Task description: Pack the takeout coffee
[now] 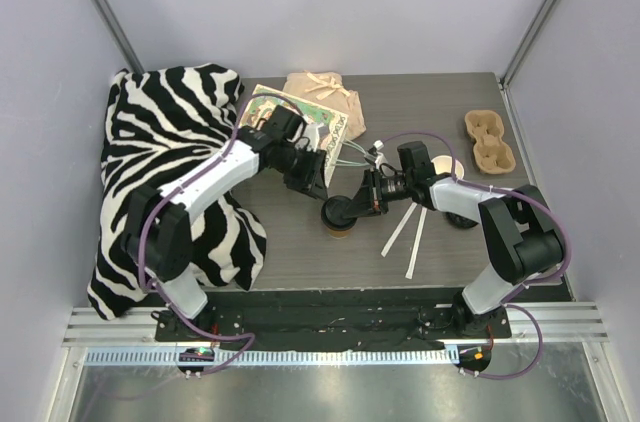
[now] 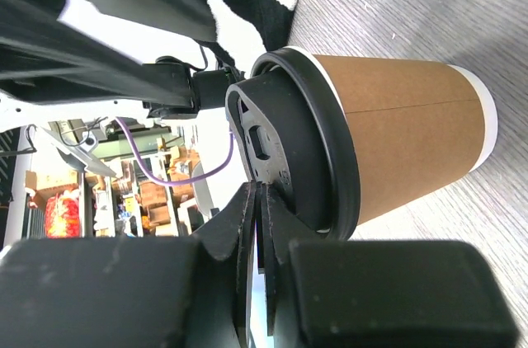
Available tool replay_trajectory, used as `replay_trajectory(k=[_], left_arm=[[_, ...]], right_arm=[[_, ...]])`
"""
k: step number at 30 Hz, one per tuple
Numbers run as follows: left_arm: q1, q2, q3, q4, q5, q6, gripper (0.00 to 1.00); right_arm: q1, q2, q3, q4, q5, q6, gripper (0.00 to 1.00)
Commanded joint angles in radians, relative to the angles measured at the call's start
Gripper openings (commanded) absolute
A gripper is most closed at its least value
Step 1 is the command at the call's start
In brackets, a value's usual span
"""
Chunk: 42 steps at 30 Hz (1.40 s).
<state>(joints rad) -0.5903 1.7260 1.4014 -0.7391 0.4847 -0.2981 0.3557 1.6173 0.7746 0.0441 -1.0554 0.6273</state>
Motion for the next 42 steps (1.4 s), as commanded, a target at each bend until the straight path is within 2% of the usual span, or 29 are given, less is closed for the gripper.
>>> replay_trajectory(k=[1,3,5,6,10,15,19,22,29,32,36,42], left_arm=[[0.029,-0.156,-0.034,0.136,0.175,-0.076,0.40],[0.038,-0.177,-0.079,0.200,0.209,-0.128,0.39],[0.050,-0.190,-0.136,0.303,0.273,-0.171,0.33],[0.052,-0.190,-0.151,0.337,0.328,-0.227,0.26],[0.052,-0.161,-0.220,0.535,0.416,-0.374,0.10],[0.060,-0.066,-0.242,0.549,0.391,-0.382,0.00],[0.110,0.020,-0.300,0.454,0.255,-0.346,0.00],[0.127,0.064,-0.337,0.437,0.250,-0.337,0.00],[0.124,0.029,-0.302,0.426,0.250,-0.312,0.00],[0.132,0.006,-0.294,0.438,0.276,-0.317,0.00],[0.133,-0.051,-0.283,0.523,0.382,-0.357,0.00],[0.133,-0.092,-0.274,0.553,0.402,-0.394,0.00]], right_arm=[[-0.006,0.056,-0.034,-0.116,0.218,-0.106,0.12],[-0.006,0.056,-0.029,-0.118,0.221,-0.106,0.12],[-0.006,0.058,-0.028,-0.116,0.221,-0.107,0.12],[-0.006,0.058,-0.026,-0.116,0.222,-0.106,0.12],[-0.006,0.058,-0.024,-0.118,0.224,-0.107,0.11],[-0.006,0.070,-0.018,-0.122,0.227,-0.112,0.11],[-0.006,0.081,-0.015,-0.131,0.238,-0.124,0.10],[-0.004,0.087,-0.014,-0.139,0.245,-0.132,0.10],[0.003,0.085,-0.006,-0.139,0.242,-0.144,0.09],[0.020,0.069,0.011,-0.133,0.221,-0.138,0.10],[0.031,0.020,0.031,-0.106,0.155,-0.092,0.14],[0.037,-0.054,0.051,-0.050,0.086,-0.019,0.17]])
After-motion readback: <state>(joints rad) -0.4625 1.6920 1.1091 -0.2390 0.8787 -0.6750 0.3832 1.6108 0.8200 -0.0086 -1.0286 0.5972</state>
